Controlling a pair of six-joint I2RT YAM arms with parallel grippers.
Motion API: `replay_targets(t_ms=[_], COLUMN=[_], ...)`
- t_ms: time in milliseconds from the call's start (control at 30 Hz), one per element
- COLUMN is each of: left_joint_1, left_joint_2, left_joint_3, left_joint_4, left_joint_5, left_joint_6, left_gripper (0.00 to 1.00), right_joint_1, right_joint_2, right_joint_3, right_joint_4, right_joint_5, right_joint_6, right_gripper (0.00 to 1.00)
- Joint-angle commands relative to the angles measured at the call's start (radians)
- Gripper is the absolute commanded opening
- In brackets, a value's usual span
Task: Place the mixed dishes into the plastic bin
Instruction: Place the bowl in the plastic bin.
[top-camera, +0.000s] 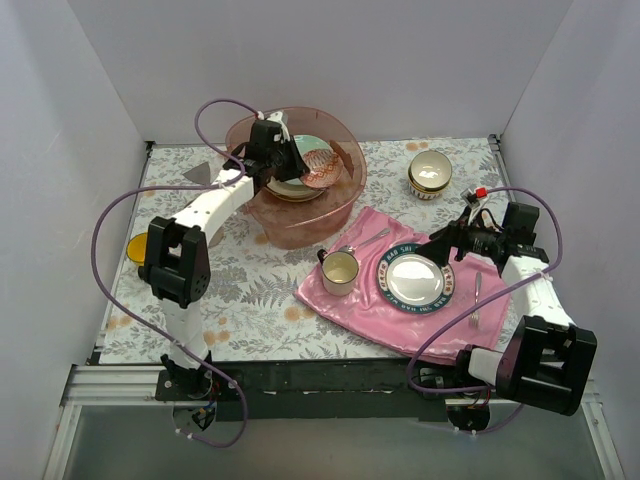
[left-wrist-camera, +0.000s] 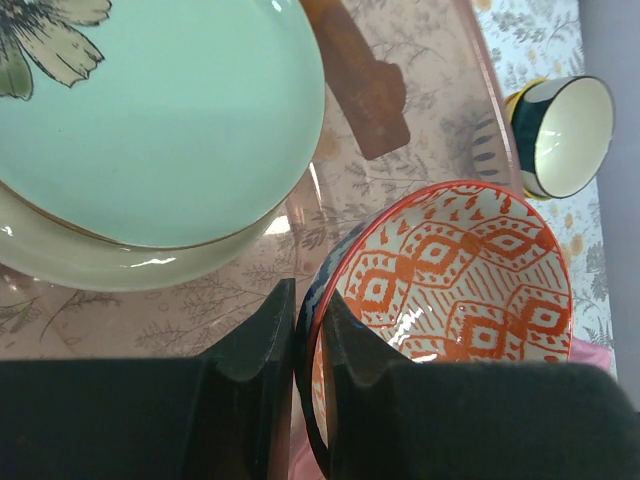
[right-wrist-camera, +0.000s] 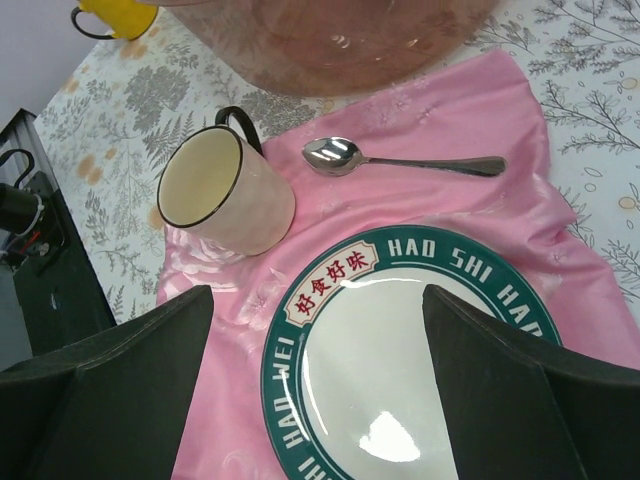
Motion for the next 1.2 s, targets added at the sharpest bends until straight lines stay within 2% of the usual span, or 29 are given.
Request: replay_targets(t_ms=[0,267,833,1167], left_joint_1=[0.0,-0.003,-0.02,-0.031], left_joint_2=[0.035,0.156,0.248,0.306], left_joint_3=[0.095,0.173,0.172,0.215], left_joint_4=[-0.004,-0.057,-0.101,-0.135], left_joint_5=[0.042,0.072,0.103,0.068], left_joint_6=[-0.012,-0.015,-0.023,-0.021], left_gripper=[0.0,0.0,0.0,0.0], right_joint_1=[-0.007,-0.019,-0.032,-0.035], right_joint_2=[-0.05,-0.068,-0.073,-0.071], right_joint_3=[-0.012,-0.012,-0.014,-0.014], right_joint_4=[0.033,0.033,0.035,0.033], right_joint_5=[-0.075,-0.079,-0.071,-0.072], right_joint_6=[-0.019,-0.018,-0.019,-0.021], right_gripper=[0.92,0.92,0.93,0.93])
